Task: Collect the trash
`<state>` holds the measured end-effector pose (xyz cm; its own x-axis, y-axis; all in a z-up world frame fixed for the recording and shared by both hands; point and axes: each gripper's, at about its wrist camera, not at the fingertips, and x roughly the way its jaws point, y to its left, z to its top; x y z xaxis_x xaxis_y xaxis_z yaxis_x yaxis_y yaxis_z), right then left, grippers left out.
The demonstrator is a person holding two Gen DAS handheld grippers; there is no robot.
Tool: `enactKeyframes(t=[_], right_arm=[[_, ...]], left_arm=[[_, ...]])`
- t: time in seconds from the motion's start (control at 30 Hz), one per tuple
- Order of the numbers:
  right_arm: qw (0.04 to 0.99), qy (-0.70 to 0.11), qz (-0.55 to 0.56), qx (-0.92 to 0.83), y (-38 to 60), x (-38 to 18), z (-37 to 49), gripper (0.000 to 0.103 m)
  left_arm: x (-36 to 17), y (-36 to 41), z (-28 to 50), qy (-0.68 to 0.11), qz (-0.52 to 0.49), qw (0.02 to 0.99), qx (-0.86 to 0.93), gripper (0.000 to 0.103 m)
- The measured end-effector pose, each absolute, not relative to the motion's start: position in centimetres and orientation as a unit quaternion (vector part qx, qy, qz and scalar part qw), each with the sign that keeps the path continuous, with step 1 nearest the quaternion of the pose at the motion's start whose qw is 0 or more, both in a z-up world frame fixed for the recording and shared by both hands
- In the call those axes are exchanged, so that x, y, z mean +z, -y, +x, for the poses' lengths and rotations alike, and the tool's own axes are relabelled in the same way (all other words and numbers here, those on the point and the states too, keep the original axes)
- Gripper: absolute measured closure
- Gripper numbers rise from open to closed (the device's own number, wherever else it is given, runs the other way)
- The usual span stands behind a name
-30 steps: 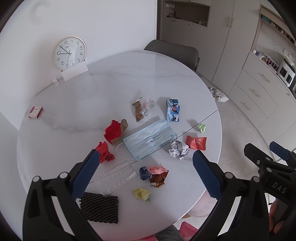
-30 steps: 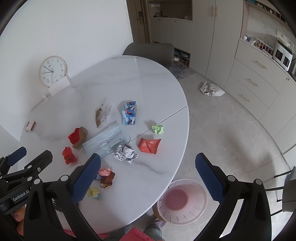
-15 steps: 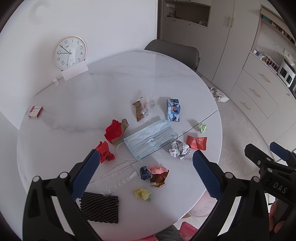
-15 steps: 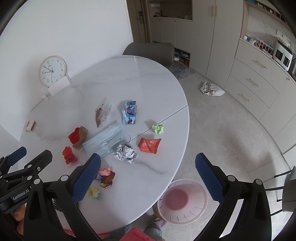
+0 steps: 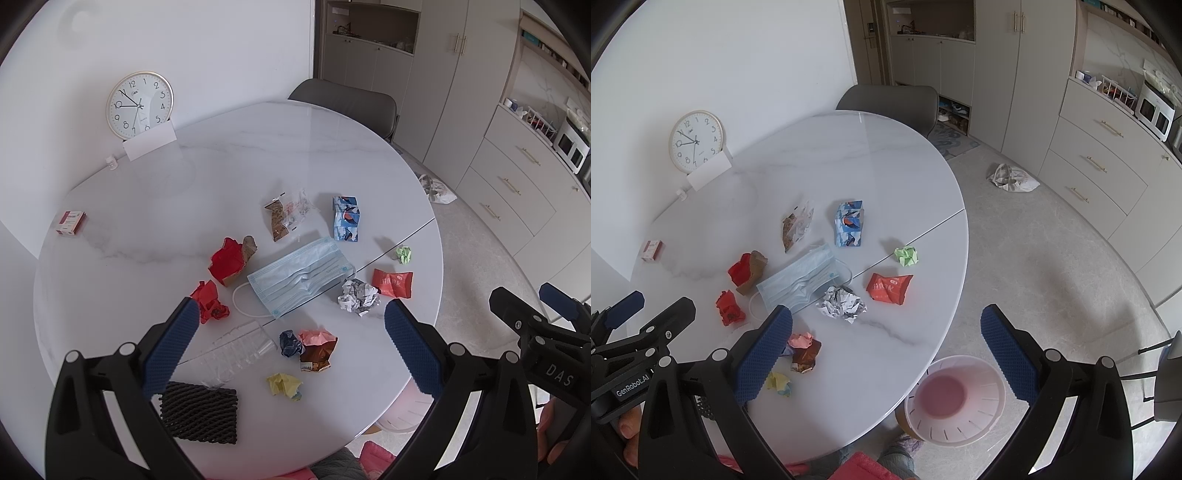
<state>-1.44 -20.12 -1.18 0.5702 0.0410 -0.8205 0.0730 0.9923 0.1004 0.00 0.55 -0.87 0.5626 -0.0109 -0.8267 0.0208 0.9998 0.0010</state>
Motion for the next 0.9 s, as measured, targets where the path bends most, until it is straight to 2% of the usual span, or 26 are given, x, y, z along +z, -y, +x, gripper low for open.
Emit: enactKeyframes(t=[0.33, 0.53, 0.67, 0.9], right_arm=[[0.884, -0.464, 0.062, -0.007, 20.1, -1.1, -1.5, 0.002], [0.875, -0.48, 0.064, 0.03, 19.1, -2.9, -2.0, 0.002], [0.858, -0.508, 0.051, 0.044, 17.7, -5.2, -2.1, 0.002], [0.817, -0.571, 0.052, 0.057, 15.1, -10.0, -2.4, 0.002]], left_arm=[[-0.9, -0.7, -0.1, -0.466, 0.009, 0.885, -0.014, 0.007], [-2.0, -3.8, -0.6, -0.444, 0.037, 0.892, -0.075, 0.007], [-5.0, -7.5, -1.7, -0.425, 0.124, 0.886, -0.141, 0.007], [-13.4, -12.3, -3.9, -0.504, 0.239, 0.789, -0.259, 0.007]])
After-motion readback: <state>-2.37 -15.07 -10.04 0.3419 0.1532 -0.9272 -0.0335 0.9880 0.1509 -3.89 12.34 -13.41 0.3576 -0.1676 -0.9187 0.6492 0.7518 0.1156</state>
